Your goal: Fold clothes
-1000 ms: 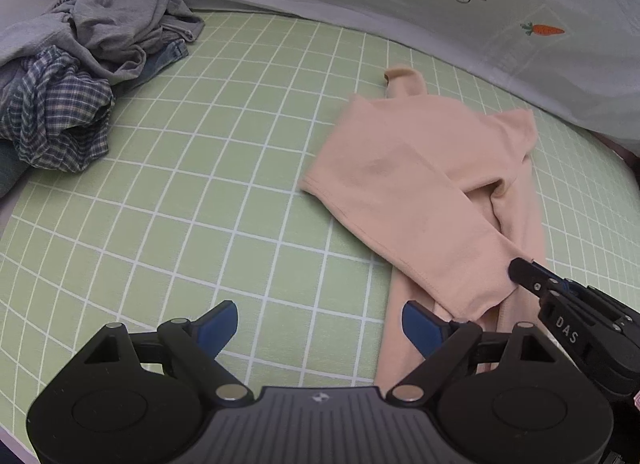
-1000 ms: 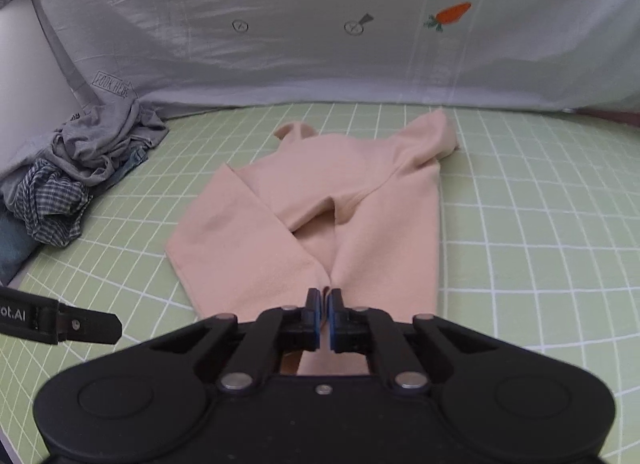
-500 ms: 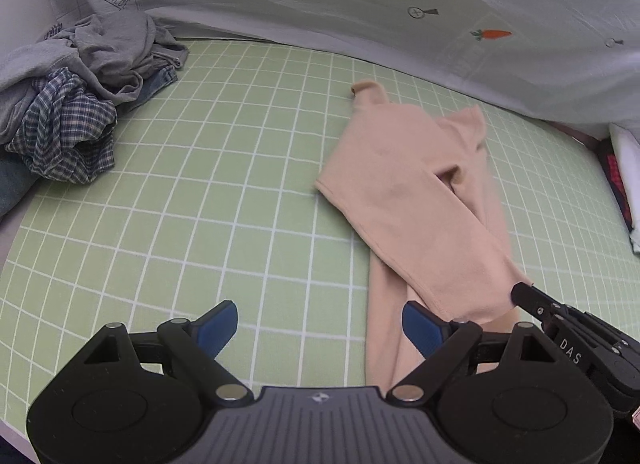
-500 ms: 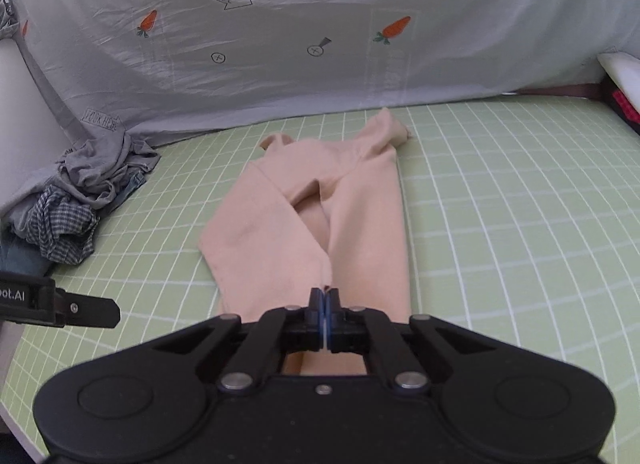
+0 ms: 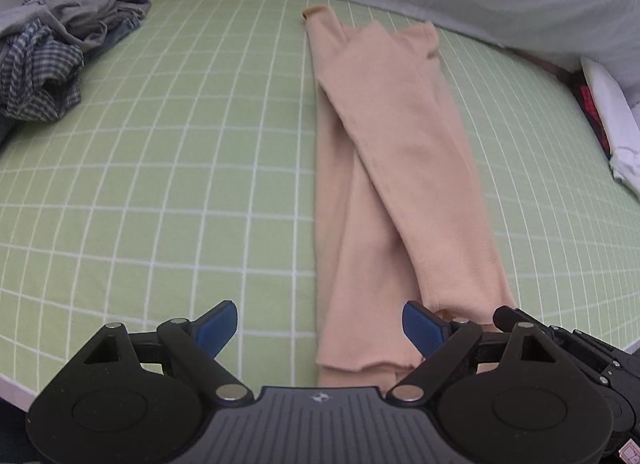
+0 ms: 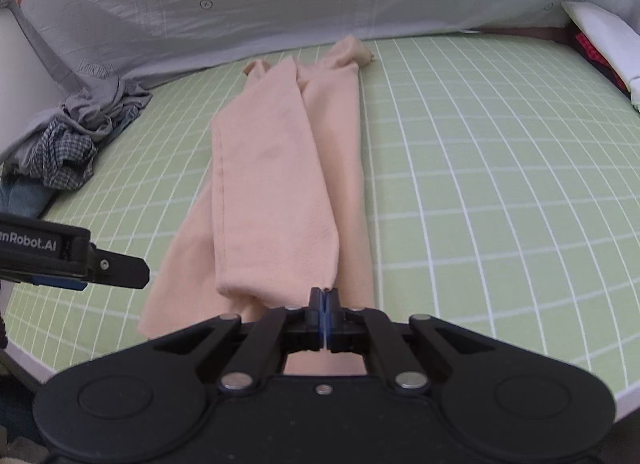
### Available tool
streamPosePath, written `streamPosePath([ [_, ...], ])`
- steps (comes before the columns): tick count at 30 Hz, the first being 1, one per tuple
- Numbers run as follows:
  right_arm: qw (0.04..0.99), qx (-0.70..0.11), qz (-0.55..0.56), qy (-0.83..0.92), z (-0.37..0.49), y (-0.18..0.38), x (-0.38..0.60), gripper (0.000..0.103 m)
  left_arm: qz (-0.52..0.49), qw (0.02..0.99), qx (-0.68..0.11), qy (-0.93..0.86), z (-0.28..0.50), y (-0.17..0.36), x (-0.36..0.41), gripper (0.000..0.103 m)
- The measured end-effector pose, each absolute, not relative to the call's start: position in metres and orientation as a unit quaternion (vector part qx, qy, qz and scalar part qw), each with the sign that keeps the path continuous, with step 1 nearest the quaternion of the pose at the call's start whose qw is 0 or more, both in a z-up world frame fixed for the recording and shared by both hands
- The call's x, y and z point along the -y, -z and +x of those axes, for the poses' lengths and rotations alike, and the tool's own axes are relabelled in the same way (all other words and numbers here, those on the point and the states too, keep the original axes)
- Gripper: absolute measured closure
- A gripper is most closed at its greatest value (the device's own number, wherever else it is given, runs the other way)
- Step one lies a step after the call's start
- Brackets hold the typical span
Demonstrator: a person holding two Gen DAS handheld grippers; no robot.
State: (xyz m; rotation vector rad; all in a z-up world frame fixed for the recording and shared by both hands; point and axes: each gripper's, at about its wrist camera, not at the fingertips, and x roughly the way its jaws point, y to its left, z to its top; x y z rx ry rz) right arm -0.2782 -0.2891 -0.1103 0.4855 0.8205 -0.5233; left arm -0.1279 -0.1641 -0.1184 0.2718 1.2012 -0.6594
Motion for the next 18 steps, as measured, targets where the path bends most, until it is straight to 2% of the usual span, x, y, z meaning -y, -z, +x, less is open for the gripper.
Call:
streamPosePath([
  [9, 0.846, -0.370, 0.296, 0.246, -0.300, 0.107, 0.298, 0.101, 0.138, 0.750, -0.580, 0.288, -0.144, 0.135, 0.160, 0.013],
  [10, 0.844, -0.371, 0.298, 0.247, -0.298, 0.109, 0.299, 0.097, 0.138, 0.749, -0.582, 0.286, -0.144, 0.136, 0.160, 0.013],
  [12, 0.842, -0.371, 0.303, 0.248, -0.294, 0.113, 0.301, 0.081, 0.138, 0.749, -0.583, 0.283, -0.144, 0.136, 0.158, 0.013],
  [13, 0.841, -0.371, 0.305, 0.248, -0.292, 0.115, 0.301, 0.067, 0.138, 0.750, -0.582, 0.282, -0.144, 0.136, 0.156, 0.013],
  [15, 0.840, -0.371, 0.309, 0.247, -0.288, 0.118, 0.302, 0.058, 0.138, 0.753, -0.580, 0.279, -0.144, 0.134, 0.152, 0.013],
  [17, 0.839, -0.374, 0.317, 0.238, -0.284, 0.123, 0.301, 0.045, 0.137, 0.754, -0.580, 0.276, -0.143, 0.134, 0.148, 0.013],
  [18, 0.838, -0.375, 0.321, 0.234, -0.281, 0.125, 0.301, 0.045, 0.137, 0.754, -0.581, 0.274, -0.143, 0.134, 0.146, 0.013],
])
